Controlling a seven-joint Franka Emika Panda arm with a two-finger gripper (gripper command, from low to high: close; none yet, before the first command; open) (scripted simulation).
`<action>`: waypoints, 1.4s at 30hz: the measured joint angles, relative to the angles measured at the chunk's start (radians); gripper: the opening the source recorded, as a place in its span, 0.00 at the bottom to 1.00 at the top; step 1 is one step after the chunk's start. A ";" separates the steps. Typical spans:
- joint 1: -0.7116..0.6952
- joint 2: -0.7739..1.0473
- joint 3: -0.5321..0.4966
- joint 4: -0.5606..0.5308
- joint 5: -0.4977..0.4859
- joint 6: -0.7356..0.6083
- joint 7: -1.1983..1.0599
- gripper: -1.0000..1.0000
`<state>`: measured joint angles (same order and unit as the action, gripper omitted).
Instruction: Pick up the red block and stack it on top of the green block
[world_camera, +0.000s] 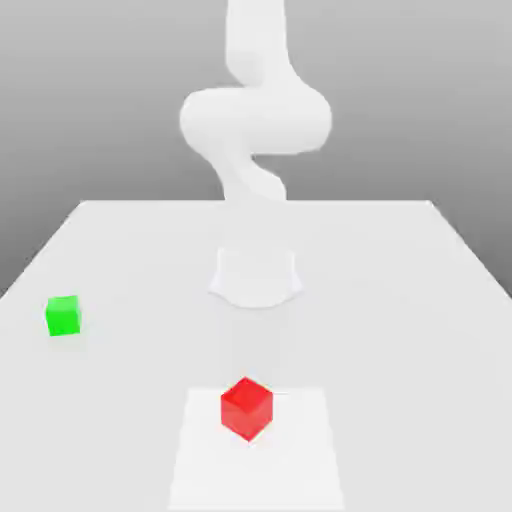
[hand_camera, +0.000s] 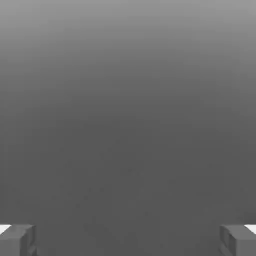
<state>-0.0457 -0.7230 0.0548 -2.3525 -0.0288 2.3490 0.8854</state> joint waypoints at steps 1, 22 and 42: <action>-0.021 0.037 0.024 -0.024 -0.013 0.023 0.040 0.50; -0.199 0.691 0.159 -0.463 0.025 0.448 0.558 0.50; -0.113 0.956 0.032 -0.434 -0.131 0.672 0.684 0.00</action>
<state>-0.1583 0.2333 0.0868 -2.7869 -0.1595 3.0211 1.5694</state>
